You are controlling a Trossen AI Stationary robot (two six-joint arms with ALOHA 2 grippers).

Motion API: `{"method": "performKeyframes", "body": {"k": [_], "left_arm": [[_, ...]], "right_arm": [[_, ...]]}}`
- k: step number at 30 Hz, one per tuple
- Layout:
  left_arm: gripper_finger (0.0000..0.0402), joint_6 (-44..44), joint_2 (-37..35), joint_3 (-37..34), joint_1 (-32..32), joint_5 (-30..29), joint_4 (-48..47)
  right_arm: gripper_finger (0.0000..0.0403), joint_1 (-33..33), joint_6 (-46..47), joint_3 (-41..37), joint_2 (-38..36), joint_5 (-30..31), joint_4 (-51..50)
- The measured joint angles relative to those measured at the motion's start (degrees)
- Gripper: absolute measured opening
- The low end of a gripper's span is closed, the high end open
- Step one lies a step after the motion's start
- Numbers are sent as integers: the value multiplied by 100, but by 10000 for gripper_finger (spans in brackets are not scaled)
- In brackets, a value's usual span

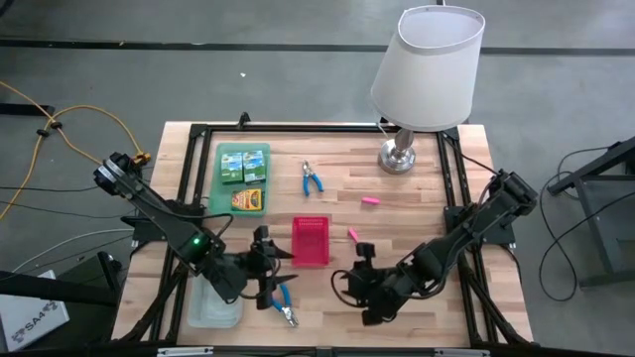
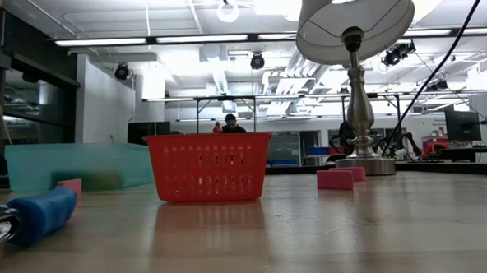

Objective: Pick & Place School Supplies
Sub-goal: Put the bottom blue hole puncher into the grey bin

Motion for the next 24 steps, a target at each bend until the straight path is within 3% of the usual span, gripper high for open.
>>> {"method": "performKeyframes", "body": {"k": [16,24], "left_arm": [[209,-545,4,0,17,1132,-11],[209,-486,10,0,175,1163,-62]], "right_arm": [[138,-74,-63,0,122,-2,-154],[138,-75,340,0,122,0,-670]]}}
